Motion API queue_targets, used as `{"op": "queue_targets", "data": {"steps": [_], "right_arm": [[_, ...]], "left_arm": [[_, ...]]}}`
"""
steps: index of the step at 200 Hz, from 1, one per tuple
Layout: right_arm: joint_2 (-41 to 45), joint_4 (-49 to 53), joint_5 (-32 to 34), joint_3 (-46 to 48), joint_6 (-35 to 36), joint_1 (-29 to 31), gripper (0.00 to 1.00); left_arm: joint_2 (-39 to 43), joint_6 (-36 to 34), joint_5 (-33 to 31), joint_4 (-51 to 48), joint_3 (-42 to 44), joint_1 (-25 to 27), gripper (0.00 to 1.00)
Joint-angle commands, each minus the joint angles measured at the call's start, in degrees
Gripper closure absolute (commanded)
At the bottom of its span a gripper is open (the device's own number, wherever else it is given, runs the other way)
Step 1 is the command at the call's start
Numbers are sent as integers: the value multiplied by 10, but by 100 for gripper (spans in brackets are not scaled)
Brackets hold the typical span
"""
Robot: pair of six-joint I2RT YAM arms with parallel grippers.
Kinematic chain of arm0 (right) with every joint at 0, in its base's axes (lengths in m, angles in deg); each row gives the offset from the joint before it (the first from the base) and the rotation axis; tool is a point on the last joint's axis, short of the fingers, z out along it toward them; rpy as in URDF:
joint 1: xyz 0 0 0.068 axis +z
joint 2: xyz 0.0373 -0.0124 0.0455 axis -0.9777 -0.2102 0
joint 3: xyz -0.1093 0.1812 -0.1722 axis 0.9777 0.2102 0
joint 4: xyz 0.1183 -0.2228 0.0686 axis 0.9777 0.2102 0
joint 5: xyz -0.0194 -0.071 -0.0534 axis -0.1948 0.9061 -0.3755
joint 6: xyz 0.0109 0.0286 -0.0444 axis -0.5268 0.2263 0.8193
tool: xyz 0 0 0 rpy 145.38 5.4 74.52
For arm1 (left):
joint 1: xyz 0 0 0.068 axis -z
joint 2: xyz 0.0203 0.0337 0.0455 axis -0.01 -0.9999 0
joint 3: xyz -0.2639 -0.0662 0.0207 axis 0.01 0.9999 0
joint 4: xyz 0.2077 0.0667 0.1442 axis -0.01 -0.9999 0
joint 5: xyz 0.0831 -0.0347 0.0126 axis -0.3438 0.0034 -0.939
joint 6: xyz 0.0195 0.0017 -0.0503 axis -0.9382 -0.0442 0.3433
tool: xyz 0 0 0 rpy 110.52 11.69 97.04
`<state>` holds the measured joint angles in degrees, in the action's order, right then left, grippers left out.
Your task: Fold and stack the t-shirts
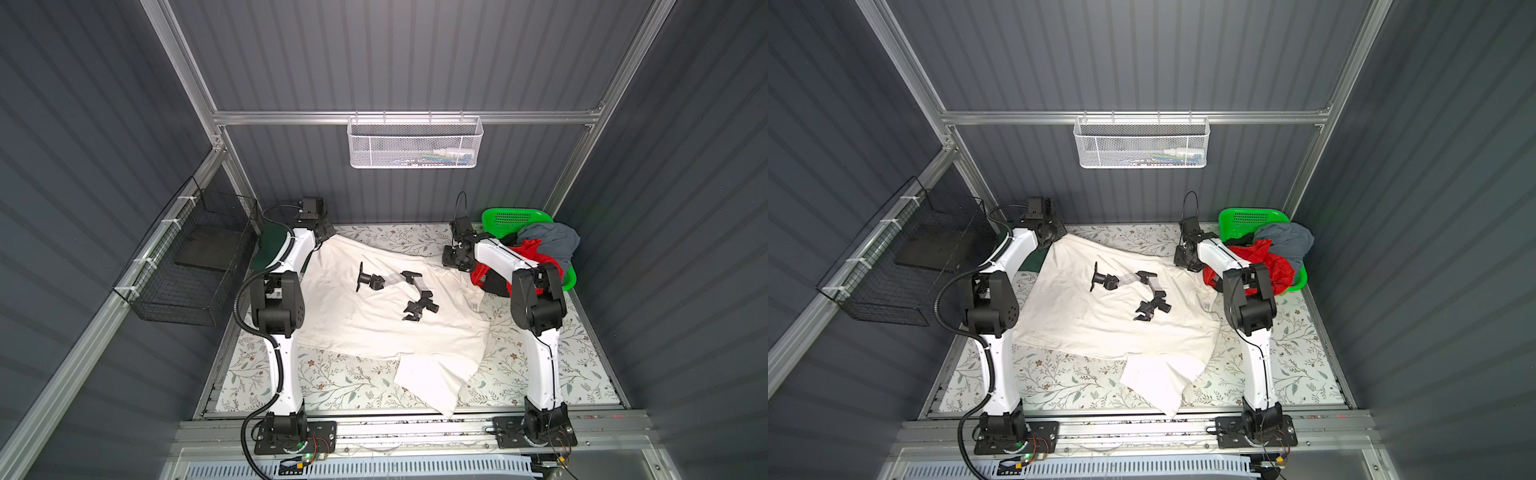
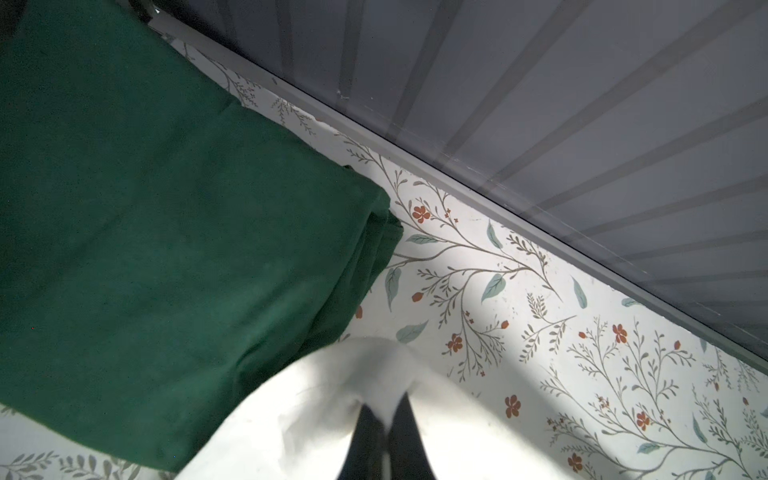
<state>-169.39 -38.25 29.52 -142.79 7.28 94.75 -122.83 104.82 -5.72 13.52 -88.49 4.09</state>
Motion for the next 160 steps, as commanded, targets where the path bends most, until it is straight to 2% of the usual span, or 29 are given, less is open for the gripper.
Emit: {"op": "queue_targets", "data": {"steps": [1,31,83,136,160], "right_arm": [[-14,25,22,-30,12,-1,75],[-19,26,35,-53,27,-1,100],[-43,53,59,-128,52,-8,100],[-74,102,73,-262,71,-30,100],[-74,109,73,-293,66,-41,100]], "left_arm": [[20,-12,-4,-1,-4,-5,100],[19,-16,-4,0,-7,-5,100],[20,-20,-9,-9,-10,-7,100],[30,-19,-8,-3,8,-10,100],[24,-14,-1,-3,3,-10,100]]}}
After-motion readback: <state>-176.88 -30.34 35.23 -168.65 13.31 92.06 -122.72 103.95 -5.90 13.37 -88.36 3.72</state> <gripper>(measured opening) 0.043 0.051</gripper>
